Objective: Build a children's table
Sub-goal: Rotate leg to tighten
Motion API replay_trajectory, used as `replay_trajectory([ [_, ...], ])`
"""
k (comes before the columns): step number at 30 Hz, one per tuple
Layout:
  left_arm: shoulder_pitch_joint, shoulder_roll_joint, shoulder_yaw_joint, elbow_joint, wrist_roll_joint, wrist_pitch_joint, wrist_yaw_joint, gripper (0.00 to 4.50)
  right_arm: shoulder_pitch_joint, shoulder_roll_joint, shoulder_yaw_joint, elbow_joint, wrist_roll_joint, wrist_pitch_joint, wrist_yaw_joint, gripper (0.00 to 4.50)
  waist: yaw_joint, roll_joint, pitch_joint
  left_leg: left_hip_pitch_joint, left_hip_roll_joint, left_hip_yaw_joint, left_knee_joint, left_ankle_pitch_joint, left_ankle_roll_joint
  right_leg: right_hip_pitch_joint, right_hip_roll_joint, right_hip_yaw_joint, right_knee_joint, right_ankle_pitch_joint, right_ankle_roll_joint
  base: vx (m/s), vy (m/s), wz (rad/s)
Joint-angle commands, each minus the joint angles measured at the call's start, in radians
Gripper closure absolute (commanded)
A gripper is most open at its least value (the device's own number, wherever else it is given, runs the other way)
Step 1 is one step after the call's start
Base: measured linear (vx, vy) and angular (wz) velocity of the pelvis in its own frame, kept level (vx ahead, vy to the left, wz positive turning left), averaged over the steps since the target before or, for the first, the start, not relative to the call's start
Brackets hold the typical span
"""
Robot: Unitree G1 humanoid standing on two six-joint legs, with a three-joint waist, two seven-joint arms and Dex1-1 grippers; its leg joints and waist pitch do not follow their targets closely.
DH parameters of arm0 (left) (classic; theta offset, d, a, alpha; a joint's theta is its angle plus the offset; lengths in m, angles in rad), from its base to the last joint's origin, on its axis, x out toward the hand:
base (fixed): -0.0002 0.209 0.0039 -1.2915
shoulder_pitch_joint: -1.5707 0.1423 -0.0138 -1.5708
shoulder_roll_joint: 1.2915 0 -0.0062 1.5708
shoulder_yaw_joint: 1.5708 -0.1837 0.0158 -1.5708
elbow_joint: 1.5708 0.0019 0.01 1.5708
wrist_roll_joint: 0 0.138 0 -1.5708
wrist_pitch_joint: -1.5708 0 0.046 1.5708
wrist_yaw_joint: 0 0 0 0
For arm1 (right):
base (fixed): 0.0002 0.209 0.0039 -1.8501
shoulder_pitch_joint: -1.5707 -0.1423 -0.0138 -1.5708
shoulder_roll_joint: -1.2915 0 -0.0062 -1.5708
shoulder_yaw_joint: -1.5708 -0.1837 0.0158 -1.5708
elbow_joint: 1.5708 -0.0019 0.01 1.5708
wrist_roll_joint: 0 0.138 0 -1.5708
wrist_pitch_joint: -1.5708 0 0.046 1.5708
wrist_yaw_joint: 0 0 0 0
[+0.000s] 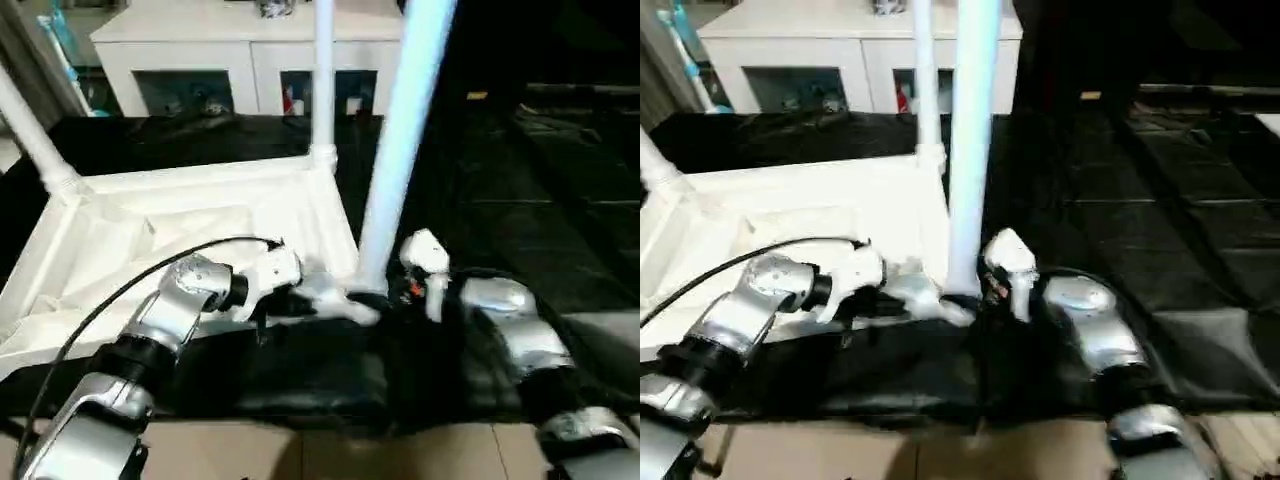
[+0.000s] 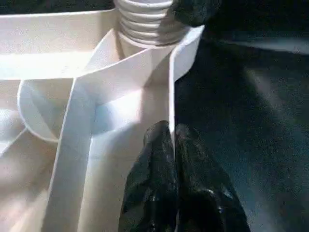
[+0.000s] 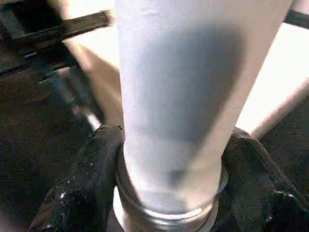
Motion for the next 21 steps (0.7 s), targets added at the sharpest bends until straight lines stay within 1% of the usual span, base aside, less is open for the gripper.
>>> replay_trajectory([
  [1,0.002,-0.033,-0.025,0.049,0.015,0.032,0.038,4.5,0.007,0.024,-0.01,0.048,-0.037,0.053,-0.111,1.84,-0.005,-0.007,-0.056,-0.008,0.021,-0.003,-0.076,-0.232,0.038,0.052,-0.037,0.041,-0.087,-0.4,-0.154,0.0,0.0,0.0],
  [2,-0.013,-0.052,-0.02,0.076,0.024,0.042,0.082,4.5,0.008,0.049,-0.019,0.059,-0.04,0.071,-0.167,1.84,-0.007,-0.008,-0.056,-0.006,0.021,-0.003,-0.076,-0.241,0.036,0.051,-0.038,0.042,-0.088,-0.404,-0.153,0.0,0.0,0.0],
  [3,-0.025,-0.068,-0.015,0.096,0.029,0.05,0.116,4.5,0.007,0.068,-0.028,0.07,-0.04,0.088,-0.213,1.84,-0.013,-0.007,-0.054,-0.006,0.021,-0.005,-0.079,-0.258,0.032,0.05,-0.036,0.041,-0.091,-0.414,-0.149,0.0,0.0,0.0],
  [4,-0.046,-0.099,-0.005,0.131,0.035,0.072,0.178,4.5,0.001,0.102,-0.045,0.094,-0.04,0.117,-0.295,1.84,-0.016,-0.005,-0.053,-0.004,0.02,-0.005,-0.079,-0.27,0.029,0.047,-0.035,0.04,-0.093,-0.428,-0.145,0.0,0.0,0.0],
  [5,-0.073,-0.139,0.015,0.173,0.035,0.107,0.26,4.5,-0.015,0.136,-0.062,0.137,-0.053,0.141,-0.412,1.84,-0.021,-0.006,-0.051,0.0,0.018,-0.006,-0.08,-0.295,0.018,0.045,-0.034,0.037,-0.099,-0.464,-0.135,0.0,0.0,0.0],
  [6,-0.091,-0.162,0.028,0.2,0.034,0.13,0.306,4.5,-0.028,0.155,-0.072,0.166,-0.063,0.155,-0.484,1.84,-0.026,-0.003,-0.049,0.005,0.015,-0.009,-0.081,-0.327,0.002,0.042,-0.034,0.033,-0.103,-0.517,-0.118,0.0,0.0,0.0],
  [7,-0.103,-0.176,0.036,0.219,0.033,0.147,0.334,4.5,-0.039,0.167,-0.078,0.191,-0.068,0.167,-0.526,1.84,-0.03,-0.005,-0.049,0.008,0.012,-0.012,-0.079,-0.348,-0.001,0.042,-0.036,0.028,-0.112,-0.565,-0.096,-0.053,0.021,-0.02],
  [8,-0.115,-0.192,0.043,0.239,0.034,0.157,0.364,4.5,-0.052,0.179,-0.084,0.217,-0.075,0.177,-0.575,1.84,-0.031,-0.004,-0.05,0.008,0.012,-0.013,-0.08,-0.355,0.001,0.043,-0.037,0.026,-0.116,-0.573,-0.09,-0.053,0.021,-0.02],
  [9,-0.121,-0.199,0.046,0.248,0.034,0.16,0.377,4.5,-0.057,0.185,-0.087,0.229,-0.078,0.178,-0.597,1.85,-0.037,-0.002,-0.048,0.009,0.013,-0.016,-0.081,-0.379,0.008,0.042,-0.037,0.02,-0.123,-0.588,-0.079,0.0,0.0,0.0],
  [10,-0.125,-0.204,0.048,0.255,0.034,0.162,0.386,4.5,-0.062,0.189,-0.089,0.238,-0.08,0.179,-0.614,1.85,-0.041,-0.001,-0.048,0.011,0.012,-0.015,-0.082,-0.391,0.014,0.041,-0.036,0.017,-0.128,-0.591,-0.076,0.0,0.0,0.0],
  [11,-0.158,-0.253,0.07,0.31,0.022,0.168,0.463,4.5,-0.089,0.222,-0.11,0.289,-0.078,0.18,-0.715,1.85,-0.047,-0.008,-0.047,0.007,0.012,-0.017,-0.082,-0.404,0.019,0.042,-0.037,0.013,-0.132,-0.598,-0.067,0.0,0.0,0.0],
  [12,-0.167,-0.266,0.072,0.325,0.021,0.168,0.477,4.5,-0.096,0.231,-0.107,0.301,-0.083,0.182,-0.732,1.85,-0.049,-0.002,-0.049,0.014,0.009,-0.018,-0.079,-0.418,0.017,0.037,-0.037,0.009,-0.136,-0.615,-0.063,0.0,0.0,0.0],
  [13,-0.176,-0.277,0.074,0.341,0.022,0.166,0.488,4.5,-0.101,0.238,-0.107,0.309,-0.09,0.186,-0.745,1.85,-0.05,-0.003,-0.051,0.018,0.008,-0.017,-0.078,-0.421,0.023,0.034,-0.036,0.009,-0.14,-0.598,-0.065,0.0,0.0,0.0],
  [14,-0.179,-0.281,0.074,0.348,0.023,0.163,0.49,4.5,-0.103,0.243,-0.106,0.312,-0.095,0.191,-0.751,1.85,-0.049,-0.002,-0.052,0.019,0.011,-0.018,-0.081,-0.423,0.026,0.036,-0.037,0.01,-0.139,-0.58,-0.07,0.0,0.0,0.0],
  [15,-0.186,-0.286,0.078,0.362,0.023,0.158,0.496,4.5,-0.107,0.25,-0.115,0.318,-0.094,0.192,-0.762,1.85,-0.05,-0.004,-0.052,0.009,0.014,-0.02,-0.088,-0.423,0.034,0.044,-0.035,0.009,-0.135,-0.547,-0.075,0.0,0.0,0.0],
  [16,-0.188,-0.287,0.078,0.367,0.024,0.155,0.495,4.5,-0.108,0.252,-0.117,0.321,-0.095,0.192,-0.764,1.85,-0.05,-0.004,-0.05,0.007,0.013,-0.02,-0.089,-0.426,0.037,0.044,-0.035,0.009,-0.136,-0.546,-0.073,0.0,0.0,0.0],
  [17,-0.195,-0.289,0.077,0.38,0.027,0.146,0.493,4.5,-0.115,0.258,-0.126,0.332,-0.092,0.19,-0.773,1.85,-0.05,-0.003,-0.05,0.013,0.013,-0.019,-0.088,-0.443,0.036,0.039,-0.035,0.009,-0.139,-0.555,-0.071,0.0,0.0,0.0],
  [18,-0.197,-0.289,0.077,0.385,0.028,0.144,0.493,4.5,-0.119,0.26,-0.129,0.338,-0.089,0.189,-0.777,1.85,-0.05,0.0,-0.05,0.016,0.012,-0.02,-0.088,-0.456,0.036,0.037,-0.036,0.008,-0.141,-0.564,-0.069,0.0,0.0,0.0],
  [19,-0.198,-0.282,0.076,0.393,0.031,0.138,0.489,4.5,-0.124,0.259,-0.13,0.345,-0.089,0.188,-0.788,1.85,-0.051,-0.003,-0.05,0.013,0.013,-0.021,-0.09,-0.459,0.036,0.04,-0.037,0.007,-0.142,-0.564,-0.067,0.0,0.0,0.0],
  [21,-0.198,-0.278,0.074,0.399,0.034,0.134,0.486,4.5,-0.128,0.258,-0.128,0.35,-0.091,0.186,-0.793,1.85,-0.052,-0.003,-0.049,0.013,0.013,-0.021,-0.091,-0.466,0.036,0.038,-0.038,0.007,-0.143,-0.574,-0.063,0.0,0.0,0.0],
])
